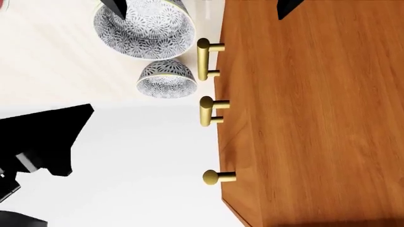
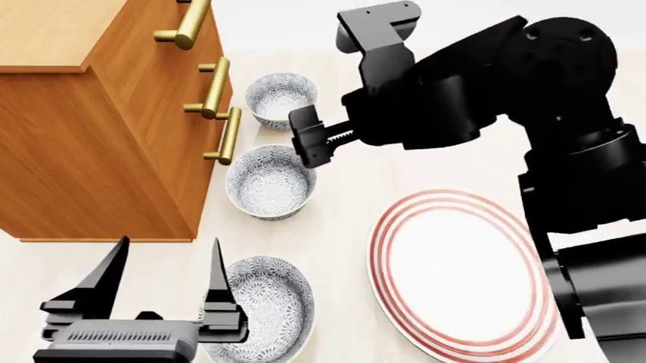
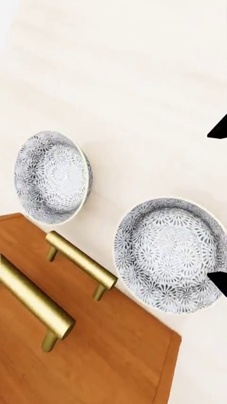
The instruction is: Put the bowl in the middle on the plate.
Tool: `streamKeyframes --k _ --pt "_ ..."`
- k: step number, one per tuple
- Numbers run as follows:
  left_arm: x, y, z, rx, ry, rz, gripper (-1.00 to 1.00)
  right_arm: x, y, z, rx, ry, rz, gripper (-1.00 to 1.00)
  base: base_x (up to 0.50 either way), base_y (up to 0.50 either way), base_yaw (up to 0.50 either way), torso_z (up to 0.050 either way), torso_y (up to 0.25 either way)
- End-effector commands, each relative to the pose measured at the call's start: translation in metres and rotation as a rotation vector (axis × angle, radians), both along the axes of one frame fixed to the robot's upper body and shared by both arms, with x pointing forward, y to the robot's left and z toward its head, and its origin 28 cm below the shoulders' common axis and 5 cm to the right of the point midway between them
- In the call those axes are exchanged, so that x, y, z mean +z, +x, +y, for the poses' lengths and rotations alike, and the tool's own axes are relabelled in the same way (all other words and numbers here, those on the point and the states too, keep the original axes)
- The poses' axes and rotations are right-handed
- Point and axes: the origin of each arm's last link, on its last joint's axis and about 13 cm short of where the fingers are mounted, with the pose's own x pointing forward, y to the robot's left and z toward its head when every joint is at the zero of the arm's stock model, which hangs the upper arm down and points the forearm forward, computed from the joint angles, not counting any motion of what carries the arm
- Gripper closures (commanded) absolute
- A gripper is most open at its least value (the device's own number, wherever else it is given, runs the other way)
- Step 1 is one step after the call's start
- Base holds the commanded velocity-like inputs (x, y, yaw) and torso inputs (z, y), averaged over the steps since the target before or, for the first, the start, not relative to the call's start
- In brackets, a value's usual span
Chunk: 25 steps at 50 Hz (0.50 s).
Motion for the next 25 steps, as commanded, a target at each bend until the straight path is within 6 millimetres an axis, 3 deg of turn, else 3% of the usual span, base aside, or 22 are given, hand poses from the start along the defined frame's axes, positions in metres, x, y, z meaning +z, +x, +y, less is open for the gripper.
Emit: streamKeyframes --k 1,13,25 --pt "-0.001 0.001 0.0 0.0 0.003 0.007 -1.0 -0.004 0.017 0.011 -0.015 -0.054 0.049 -1.0 0.0 0.0 0.0 0.0 0.0" --pt "-0.001 0.001 0.0 -0.001 0.003 0.009 -1.0 -0.018 0.032 0.025 -0.029 -0.049 0.076 -1.0 0.0 0.0 0.0 0.0 0.0" --pt "-0.003 0.002 0.002 0.0 0.004 0.015 -1.0 -0.033 0.032 0.038 -0.017 -0.05 0.09 -1.0 0.0 0.0 0.0 0.0 0.0"
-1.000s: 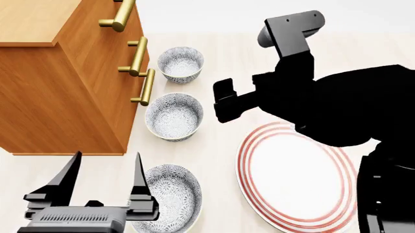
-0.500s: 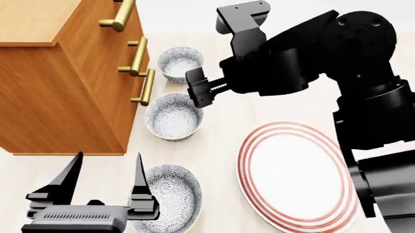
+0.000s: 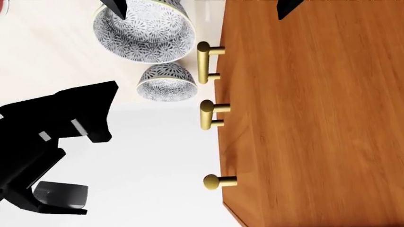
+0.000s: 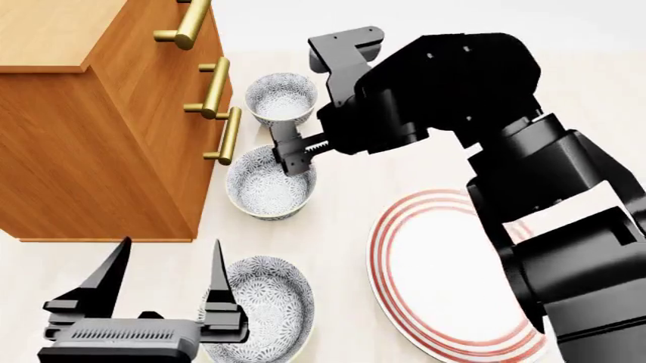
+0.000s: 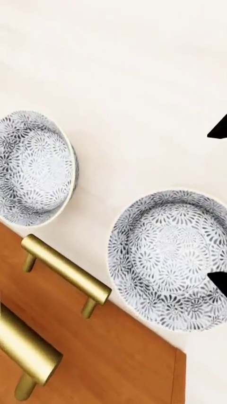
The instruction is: Put the bowl in the middle on the plate.
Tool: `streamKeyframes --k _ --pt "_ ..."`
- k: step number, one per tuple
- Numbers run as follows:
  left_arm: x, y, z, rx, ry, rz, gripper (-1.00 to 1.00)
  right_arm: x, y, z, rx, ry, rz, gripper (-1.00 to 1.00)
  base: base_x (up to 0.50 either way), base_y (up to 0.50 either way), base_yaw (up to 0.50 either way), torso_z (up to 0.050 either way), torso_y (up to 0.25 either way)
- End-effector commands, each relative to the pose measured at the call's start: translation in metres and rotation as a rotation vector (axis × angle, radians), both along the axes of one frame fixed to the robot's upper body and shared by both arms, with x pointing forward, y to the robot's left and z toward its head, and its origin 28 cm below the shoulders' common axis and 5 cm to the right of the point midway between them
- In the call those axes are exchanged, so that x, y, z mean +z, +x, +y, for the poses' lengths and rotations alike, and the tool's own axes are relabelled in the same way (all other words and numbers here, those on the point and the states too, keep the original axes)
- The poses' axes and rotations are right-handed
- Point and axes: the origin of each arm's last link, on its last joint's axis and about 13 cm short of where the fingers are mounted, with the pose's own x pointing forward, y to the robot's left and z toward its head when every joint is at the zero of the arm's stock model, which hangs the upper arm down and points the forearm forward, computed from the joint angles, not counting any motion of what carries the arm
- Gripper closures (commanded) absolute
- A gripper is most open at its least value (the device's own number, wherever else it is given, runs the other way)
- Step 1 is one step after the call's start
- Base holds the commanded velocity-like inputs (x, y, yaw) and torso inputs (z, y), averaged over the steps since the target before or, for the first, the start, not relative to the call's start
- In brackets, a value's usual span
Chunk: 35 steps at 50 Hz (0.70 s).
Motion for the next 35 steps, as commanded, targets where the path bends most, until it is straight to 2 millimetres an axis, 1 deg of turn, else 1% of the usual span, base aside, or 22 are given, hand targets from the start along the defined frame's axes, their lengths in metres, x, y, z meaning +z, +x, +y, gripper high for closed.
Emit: streamKeyframes --k 1,5,11,17,21,26,35 --pt "-0.002 0.001 0.001 0.001 0.0 0.005 -1.0 -0.014 0.005 0.011 0.0 0.0 0.015 -1.0 0.0 0.0 0.0 0.0 0.0" --pt "-0.002 0.001 0.0 0.0 0.002 0.006 -1.0 -0.021 0.008 0.015 0.0 0.015 0.028 -1.0 0.0 0.0 0.0 0.0 0.0" --pt "-0.002 0.001 0.001 -0.005 -0.001 0.002 -1.0 -0.031 0.011 0.016 -0.006 0.022 0.048 -1.0 0.0 0.0 0.0 0.0 0.0" --pt "-0.002 0.001 0.001 -0.002 0.003 0.005 -1.0 -0.035 0.014 0.018 -0.014 0.028 0.051 -1.0 0.0 0.0 0.0 0.0 0.0" --pt "-0.003 0.001 0.0 -0.005 0.006 0.008 -1.0 -0.043 0.016 0.019 -0.017 0.021 0.052 -1.0 0.0 0.0 0.0 0.0 0.0" --pt "-0.002 0.001 0.001 -0.003 0.004 0.006 -1.0 -0.046 0.017 0.02 -0.014 0.022 0.054 -1.0 0.0 0.0 0.0 0.0 0.0" --pt "-0.003 0.002 0.0 -0.006 0.007 0.008 -1.0 -0.056 0.022 0.018 -0.031 0.021 0.059 -1.0 0.0 0.0 0.0 0.0 0.0"
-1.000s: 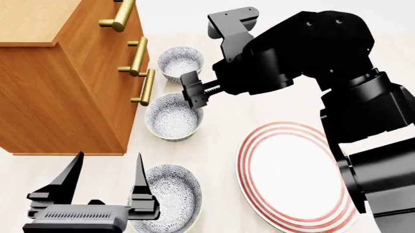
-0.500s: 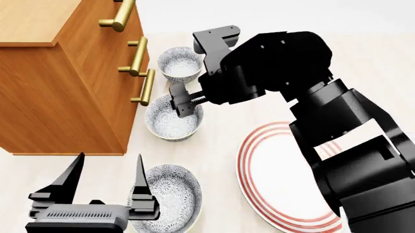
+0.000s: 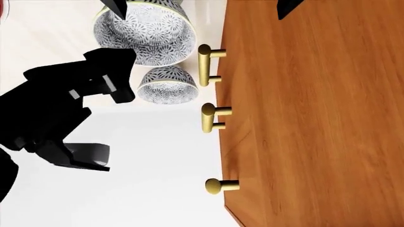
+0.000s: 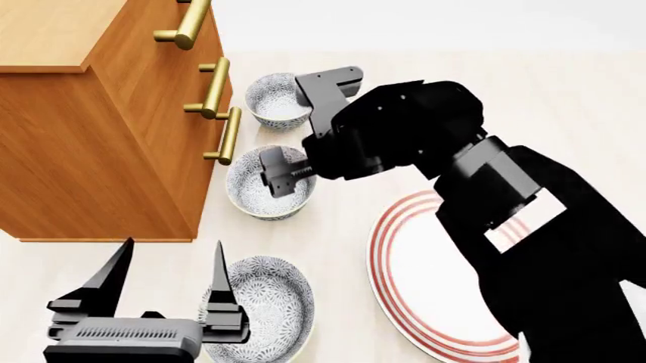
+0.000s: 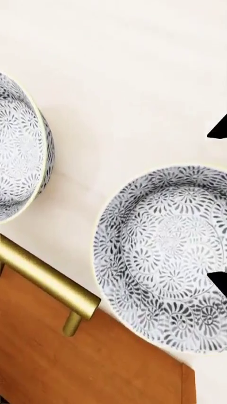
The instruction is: Put the bowl in the middle on the plate.
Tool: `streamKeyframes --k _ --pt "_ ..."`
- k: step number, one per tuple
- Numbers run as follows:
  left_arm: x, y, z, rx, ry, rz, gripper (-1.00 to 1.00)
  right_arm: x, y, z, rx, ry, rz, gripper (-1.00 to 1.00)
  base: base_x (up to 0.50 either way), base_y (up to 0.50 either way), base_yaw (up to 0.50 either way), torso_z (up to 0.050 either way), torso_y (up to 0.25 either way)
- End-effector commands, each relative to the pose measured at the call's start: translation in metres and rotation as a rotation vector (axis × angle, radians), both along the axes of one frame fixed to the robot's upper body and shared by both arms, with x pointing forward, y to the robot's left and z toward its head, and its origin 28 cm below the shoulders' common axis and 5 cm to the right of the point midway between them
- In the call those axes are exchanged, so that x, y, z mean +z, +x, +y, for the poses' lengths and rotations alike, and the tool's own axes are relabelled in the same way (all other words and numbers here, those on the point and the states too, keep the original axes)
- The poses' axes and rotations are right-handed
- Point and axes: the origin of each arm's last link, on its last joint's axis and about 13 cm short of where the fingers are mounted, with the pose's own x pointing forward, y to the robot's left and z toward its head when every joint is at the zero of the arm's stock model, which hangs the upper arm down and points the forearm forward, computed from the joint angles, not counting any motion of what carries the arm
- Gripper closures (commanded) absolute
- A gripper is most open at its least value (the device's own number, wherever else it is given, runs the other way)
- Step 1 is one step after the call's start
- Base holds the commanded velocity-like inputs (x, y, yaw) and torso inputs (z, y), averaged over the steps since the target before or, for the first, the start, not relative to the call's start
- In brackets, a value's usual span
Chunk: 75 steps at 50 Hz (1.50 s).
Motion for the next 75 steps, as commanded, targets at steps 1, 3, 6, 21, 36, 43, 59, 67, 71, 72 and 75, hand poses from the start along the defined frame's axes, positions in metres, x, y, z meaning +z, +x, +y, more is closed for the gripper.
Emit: streamKeyframes --k 1,3,6,21,36,43,59,67,71,72,75 --pt "0.0 0.0 0.0 -0.003 0.003 0.001 -1.0 -0.011 0.006 -0.002 -0.022 0.0 0.003 -1.0 0.0 0.0 0.0 0.0 0.0" --pt "0.0 0.0 0.0 -0.002 0.002 0.003 -1.0 -0.011 0.006 -0.002 -0.024 0.002 0.004 -1.0 0.0 0.0 0.0 0.0 0.0" --pt "0.0 0.0 0.0 -0.003 0.002 0.002 -1.0 -0.012 0.008 -0.003 -0.03 0.008 0.006 -1.0 0.0 0.0 0.0 0.0 0.0" --pt "-0.001 0.001 0.0 -0.003 0.003 0.007 -1.0 -0.027 0.008 -0.002 -0.023 0.037 0.036 -1.0 0.0 0.0 0.0 0.0 0.0" --pt "-0.003 0.001 -0.001 -0.007 0.008 0.009 -1.0 -0.036 0.007 0.0 -0.013 0.034 0.043 -1.0 0.0 0.0 0.0 0.0 0.0" --pt "-0.003 0.001 -0.001 -0.01 0.011 0.011 -1.0 -0.04 0.007 0.0 -0.014 0.037 0.049 -1.0 0.0 0.0 0.0 0.0 0.0" --pt "-0.003 0.001 -0.002 -0.016 0.015 0.012 -1.0 -0.047 0.008 -0.002 -0.027 0.055 0.054 -1.0 0.0 0.0 0.0 0.0 0.0" --pt "-0.003 0.001 -0.003 -0.017 0.017 0.013 -1.0 -0.047 0.008 0.0 -0.021 0.057 0.034 1.0 0.0 0.0 0.0 0.0 0.0" --pt "-0.003 0.001 -0.003 -0.016 0.017 0.013 -1.0 -0.047 0.008 0.001 -0.009 0.061 0.031 1.0 0.0 0.0 0.0 0.0 0.0" --pt "-0.003 0.001 -0.002 -0.016 0.017 0.013 -1.0 -0.047 0.008 0.001 -0.009 0.061 0.03 1.0 0.0 0.0 0.0 0.0 0.0" --pt "-0.004 0.001 -0.002 -0.016 0.016 0.013 -1.0 -0.048 0.007 0.002 -0.006 0.059 0.027 1.0 0.0 0.0 0.0 0.0 0.0"
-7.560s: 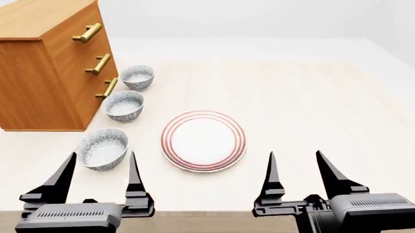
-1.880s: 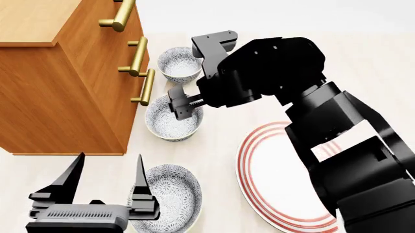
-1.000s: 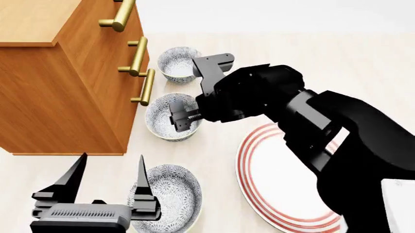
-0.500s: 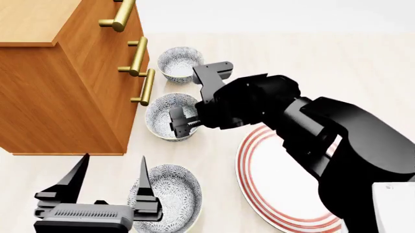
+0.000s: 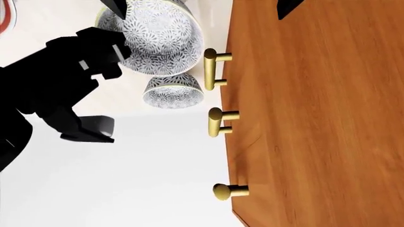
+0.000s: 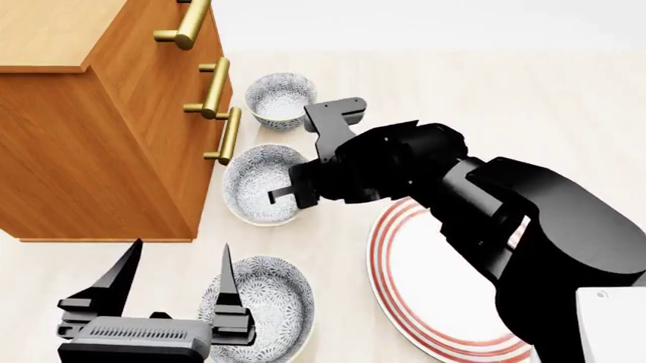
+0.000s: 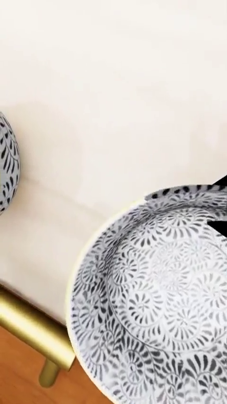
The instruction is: Put the bowl in the middle on the plate.
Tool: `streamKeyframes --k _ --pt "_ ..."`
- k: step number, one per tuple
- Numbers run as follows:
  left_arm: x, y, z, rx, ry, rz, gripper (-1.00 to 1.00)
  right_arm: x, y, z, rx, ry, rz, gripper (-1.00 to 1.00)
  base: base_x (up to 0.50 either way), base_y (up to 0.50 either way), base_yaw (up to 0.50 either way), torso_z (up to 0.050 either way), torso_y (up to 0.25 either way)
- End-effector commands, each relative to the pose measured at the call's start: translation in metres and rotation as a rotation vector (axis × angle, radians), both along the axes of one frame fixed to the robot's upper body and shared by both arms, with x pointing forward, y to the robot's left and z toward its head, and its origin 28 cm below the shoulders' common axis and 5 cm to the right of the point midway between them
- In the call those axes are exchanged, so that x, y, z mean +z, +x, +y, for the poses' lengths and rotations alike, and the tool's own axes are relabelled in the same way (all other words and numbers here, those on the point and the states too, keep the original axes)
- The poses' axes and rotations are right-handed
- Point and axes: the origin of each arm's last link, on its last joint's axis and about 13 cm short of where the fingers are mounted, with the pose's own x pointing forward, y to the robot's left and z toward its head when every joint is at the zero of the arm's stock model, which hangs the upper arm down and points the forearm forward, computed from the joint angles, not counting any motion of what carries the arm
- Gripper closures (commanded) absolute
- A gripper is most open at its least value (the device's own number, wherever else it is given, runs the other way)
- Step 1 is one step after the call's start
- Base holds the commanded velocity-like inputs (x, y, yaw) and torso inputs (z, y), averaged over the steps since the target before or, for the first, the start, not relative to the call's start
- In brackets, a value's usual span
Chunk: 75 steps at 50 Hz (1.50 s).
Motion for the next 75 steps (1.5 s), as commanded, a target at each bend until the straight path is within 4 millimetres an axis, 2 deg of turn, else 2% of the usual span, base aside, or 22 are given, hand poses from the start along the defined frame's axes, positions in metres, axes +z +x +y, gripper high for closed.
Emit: streamKeyframes --k 1,9,25,34,50,60,75 --pt "0.0 0.0 0.0 0.0 0.001 0.001 -1.0 -0.003 -0.002 0.005 0.023 0.025 0.005 1.0 0.0 0.0 0.0 0.0 0.0" --pt "0.0 0.0 0.0 0.001 0.0 0.003 -1.0 -0.004 -0.001 0.004 0.023 0.024 0.0 1.0 0.0 0.0 0.0 0.0 0.0" --pt "0.0 0.0 0.0 0.006 -0.001 0.004 -1.0 0.006 0.001 0.003 0.018 0.02 -0.034 1.0 0.0 0.0 0.0 0.0 0.0" --pt "0.0 0.0 0.0 0.006 -0.001 0.005 -1.0 0.026 0.004 -0.003 0.014 -0.018 -0.053 1.0 0.0 0.0 0.0 0.0 0.0" --pt "0.001 0.0 -0.001 0.006 -0.003 0.006 -1.0 0.044 -0.001 -0.017 0.017 -0.083 -0.069 1.0 0.0 0.0 0.0 0.0 0.0" --pt "0.001 0.0 -0.001 0.006 -0.002 0.007 -1.0 0.069 -0.012 -0.033 0.017 -0.108 -0.104 1.0 0.0 0.0 0.0 0.0 0.0" --pt "0.0 0.0 -0.001 0.005 -0.001 0.01 -1.0 0.092 -0.023 -0.057 -0.021 -0.127 -0.134 1.0 0.0 0.0 0.0 0.0 0.0"
